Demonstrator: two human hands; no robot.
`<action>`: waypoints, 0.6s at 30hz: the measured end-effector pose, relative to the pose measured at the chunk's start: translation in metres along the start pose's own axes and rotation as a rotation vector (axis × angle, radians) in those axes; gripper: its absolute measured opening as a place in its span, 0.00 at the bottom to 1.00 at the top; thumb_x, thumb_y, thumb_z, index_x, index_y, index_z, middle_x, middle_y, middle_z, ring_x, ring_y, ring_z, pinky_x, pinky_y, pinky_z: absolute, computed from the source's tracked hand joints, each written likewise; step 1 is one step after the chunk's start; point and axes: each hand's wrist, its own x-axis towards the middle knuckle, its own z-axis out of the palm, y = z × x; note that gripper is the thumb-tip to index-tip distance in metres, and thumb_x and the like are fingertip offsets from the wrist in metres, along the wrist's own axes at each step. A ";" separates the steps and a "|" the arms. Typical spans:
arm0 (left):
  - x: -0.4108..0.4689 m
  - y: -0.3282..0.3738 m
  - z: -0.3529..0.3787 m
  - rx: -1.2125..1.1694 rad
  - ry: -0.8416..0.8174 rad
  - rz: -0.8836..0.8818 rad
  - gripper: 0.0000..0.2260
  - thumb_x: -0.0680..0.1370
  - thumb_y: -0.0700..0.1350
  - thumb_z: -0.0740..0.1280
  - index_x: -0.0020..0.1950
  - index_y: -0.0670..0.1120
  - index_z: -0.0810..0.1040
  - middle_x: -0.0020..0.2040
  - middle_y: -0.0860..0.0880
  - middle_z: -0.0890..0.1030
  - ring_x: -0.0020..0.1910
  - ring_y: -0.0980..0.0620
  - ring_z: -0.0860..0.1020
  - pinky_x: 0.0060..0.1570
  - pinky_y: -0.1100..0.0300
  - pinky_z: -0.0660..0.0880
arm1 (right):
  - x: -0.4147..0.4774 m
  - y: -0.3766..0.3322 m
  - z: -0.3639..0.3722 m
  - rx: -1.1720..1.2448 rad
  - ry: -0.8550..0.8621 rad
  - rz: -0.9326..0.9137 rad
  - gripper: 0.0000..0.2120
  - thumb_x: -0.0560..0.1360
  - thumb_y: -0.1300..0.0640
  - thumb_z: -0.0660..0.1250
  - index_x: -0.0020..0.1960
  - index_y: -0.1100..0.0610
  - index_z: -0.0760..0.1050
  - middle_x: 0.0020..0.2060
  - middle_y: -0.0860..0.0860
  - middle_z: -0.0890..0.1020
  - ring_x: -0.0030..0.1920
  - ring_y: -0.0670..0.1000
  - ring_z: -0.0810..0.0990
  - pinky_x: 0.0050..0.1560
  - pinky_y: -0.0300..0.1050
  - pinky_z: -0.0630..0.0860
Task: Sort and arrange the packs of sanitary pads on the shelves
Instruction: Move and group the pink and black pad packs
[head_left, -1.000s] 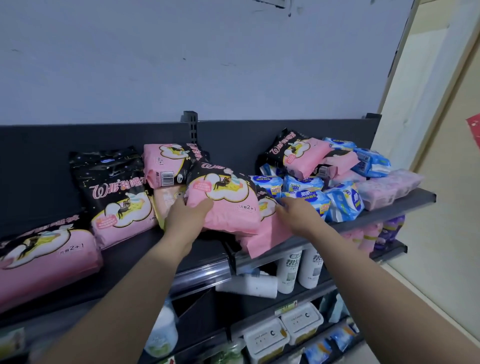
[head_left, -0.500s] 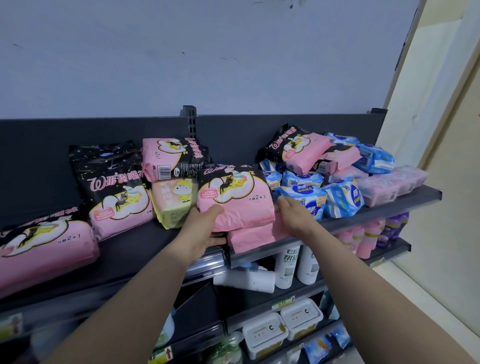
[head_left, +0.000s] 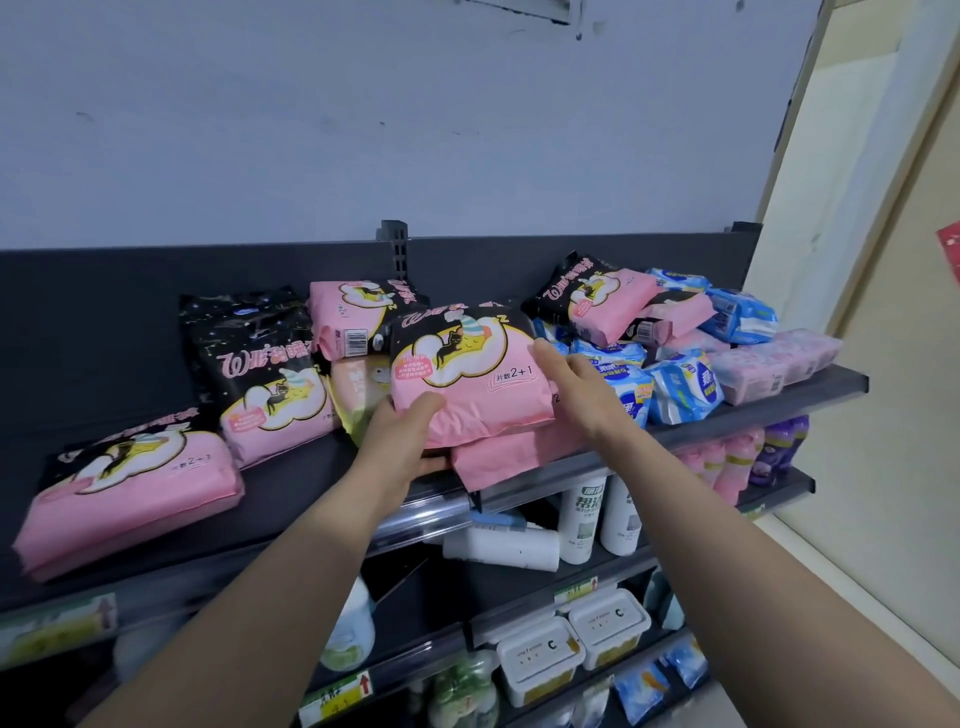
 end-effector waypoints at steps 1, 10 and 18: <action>-0.003 0.005 -0.005 0.000 0.004 0.017 0.09 0.77 0.44 0.65 0.57 0.53 0.74 0.55 0.47 0.82 0.51 0.46 0.82 0.45 0.48 0.81 | -0.005 -0.007 0.003 0.013 0.013 -0.025 0.32 0.74 0.32 0.59 0.56 0.61 0.73 0.39 0.45 0.77 0.43 0.45 0.74 0.45 0.44 0.67; -0.042 0.053 -0.103 0.004 0.153 0.112 0.20 0.73 0.51 0.68 0.64 0.52 0.71 0.62 0.47 0.78 0.55 0.46 0.80 0.41 0.50 0.80 | -0.045 -0.075 0.083 0.122 -0.023 -0.116 0.23 0.73 0.32 0.62 0.44 0.53 0.68 0.39 0.46 0.73 0.42 0.46 0.72 0.41 0.42 0.65; -0.073 0.081 -0.227 -0.038 0.326 0.149 0.18 0.75 0.51 0.66 0.64 0.53 0.71 0.58 0.47 0.82 0.51 0.45 0.83 0.47 0.41 0.80 | -0.072 -0.125 0.204 0.214 -0.243 -0.146 0.24 0.65 0.28 0.61 0.46 0.46 0.70 0.54 0.51 0.72 0.53 0.51 0.71 0.47 0.45 0.67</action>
